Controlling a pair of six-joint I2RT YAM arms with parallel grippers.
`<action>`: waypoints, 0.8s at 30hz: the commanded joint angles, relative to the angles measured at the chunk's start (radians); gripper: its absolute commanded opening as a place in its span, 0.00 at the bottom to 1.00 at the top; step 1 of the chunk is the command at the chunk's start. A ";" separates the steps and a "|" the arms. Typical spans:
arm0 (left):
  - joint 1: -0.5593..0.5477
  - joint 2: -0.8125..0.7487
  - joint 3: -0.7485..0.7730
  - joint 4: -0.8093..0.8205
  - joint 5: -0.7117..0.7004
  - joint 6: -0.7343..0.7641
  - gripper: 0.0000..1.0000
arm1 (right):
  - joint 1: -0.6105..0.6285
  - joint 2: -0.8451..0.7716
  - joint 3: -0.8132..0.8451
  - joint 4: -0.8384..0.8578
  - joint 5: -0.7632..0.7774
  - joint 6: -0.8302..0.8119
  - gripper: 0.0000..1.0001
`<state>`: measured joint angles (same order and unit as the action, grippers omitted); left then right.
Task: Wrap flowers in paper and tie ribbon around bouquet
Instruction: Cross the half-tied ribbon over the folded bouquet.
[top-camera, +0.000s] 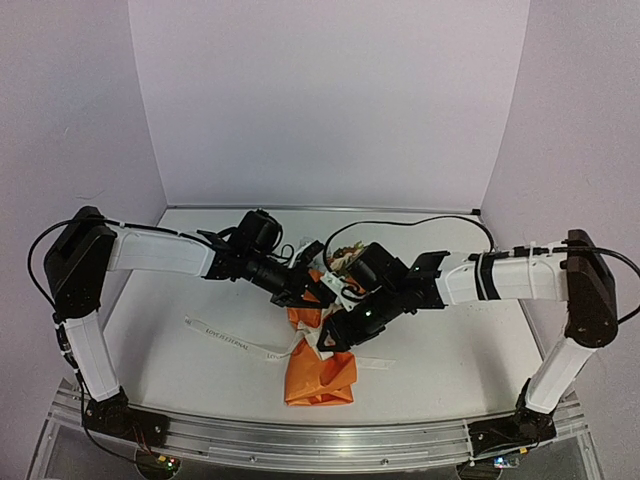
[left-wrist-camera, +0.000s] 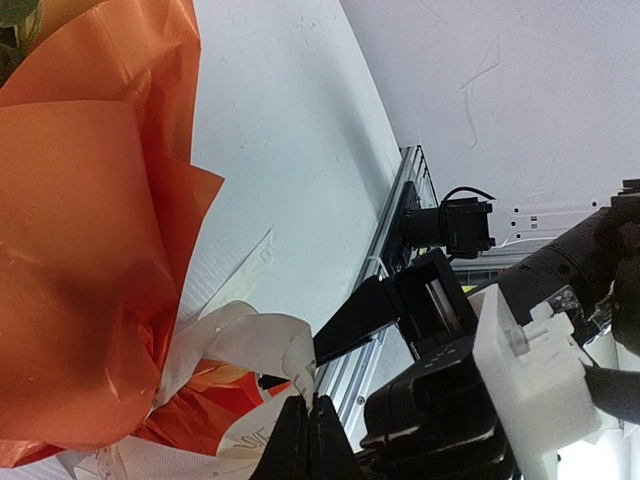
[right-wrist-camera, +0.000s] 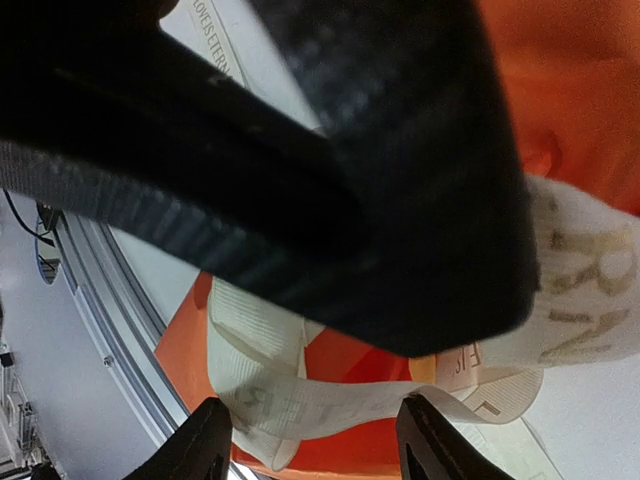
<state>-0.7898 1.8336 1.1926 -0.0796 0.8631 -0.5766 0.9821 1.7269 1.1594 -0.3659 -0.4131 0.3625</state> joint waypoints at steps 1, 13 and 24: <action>-0.006 -0.044 0.003 0.065 0.049 0.001 0.00 | -0.005 0.016 -0.012 0.105 0.000 0.055 0.51; -0.003 -0.027 0.000 0.075 0.054 -0.025 0.00 | -0.003 -0.014 -0.026 0.061 -0.008 0.031 0.11; 0.012 -0.077 -0.060 0.073 -0.035 -0.023 0.00 | -0.004 -0.071 -0.023 -0.077 0.001 -0.021 0.03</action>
<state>-0.7845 1.8273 1.1656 -0.0478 0.8569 -0.6027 0.9821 1.7148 1.1267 -0.3587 -0.4143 0.3781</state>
